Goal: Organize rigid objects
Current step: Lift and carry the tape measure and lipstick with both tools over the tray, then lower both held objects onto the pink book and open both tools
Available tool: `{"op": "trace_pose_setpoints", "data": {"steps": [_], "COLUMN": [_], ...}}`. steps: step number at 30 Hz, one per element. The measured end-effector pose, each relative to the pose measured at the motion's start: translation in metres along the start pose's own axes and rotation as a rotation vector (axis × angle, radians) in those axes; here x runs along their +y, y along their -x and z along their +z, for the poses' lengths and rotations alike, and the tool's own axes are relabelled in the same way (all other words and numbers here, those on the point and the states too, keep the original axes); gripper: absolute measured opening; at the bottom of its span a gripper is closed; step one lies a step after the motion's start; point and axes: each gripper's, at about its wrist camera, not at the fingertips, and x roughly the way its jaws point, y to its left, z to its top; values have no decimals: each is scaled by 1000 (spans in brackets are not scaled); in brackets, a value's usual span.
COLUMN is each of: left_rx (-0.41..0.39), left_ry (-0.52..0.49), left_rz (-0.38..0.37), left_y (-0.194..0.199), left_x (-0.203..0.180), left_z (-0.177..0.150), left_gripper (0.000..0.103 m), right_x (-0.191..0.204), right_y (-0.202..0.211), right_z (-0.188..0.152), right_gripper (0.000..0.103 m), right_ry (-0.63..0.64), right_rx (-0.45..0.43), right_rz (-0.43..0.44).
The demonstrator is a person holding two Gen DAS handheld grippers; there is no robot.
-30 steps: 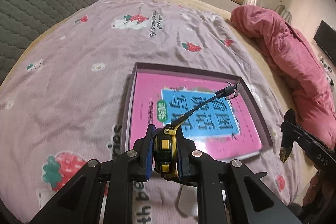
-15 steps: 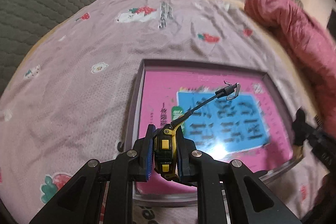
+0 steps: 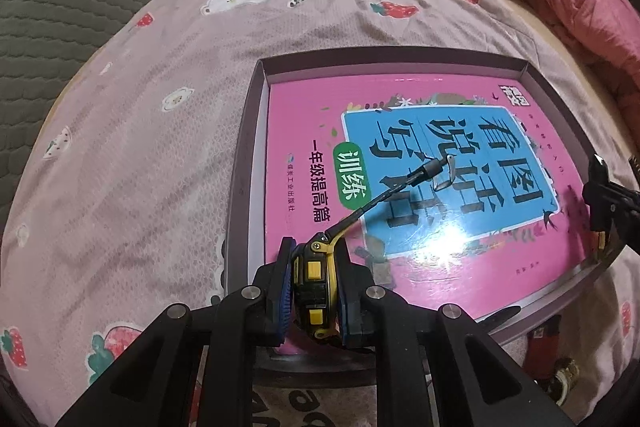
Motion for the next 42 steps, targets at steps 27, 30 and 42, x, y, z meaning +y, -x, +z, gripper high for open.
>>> {"op": "trace_pose_setpoints", "data": {"steps": [27,30,42], "left_rx": [-12,-13,-18], "left_ry": [13,20,11], "left_rz": [41,33,12], "left_y": [7,8,13], "left_x": [5,6,4], "left_z": [-19,-21,-24], "left_gripper": [23,24,27], "right_x": [8,7,-1], "right_y": [1,3,19], "right_z": [-28,-29,-36], "right_gripper": [23,23,26], "right_ry": [24,15,-25], "right_rx": [-50,-52,-83], "right_rz": [-19,-10,11]}}
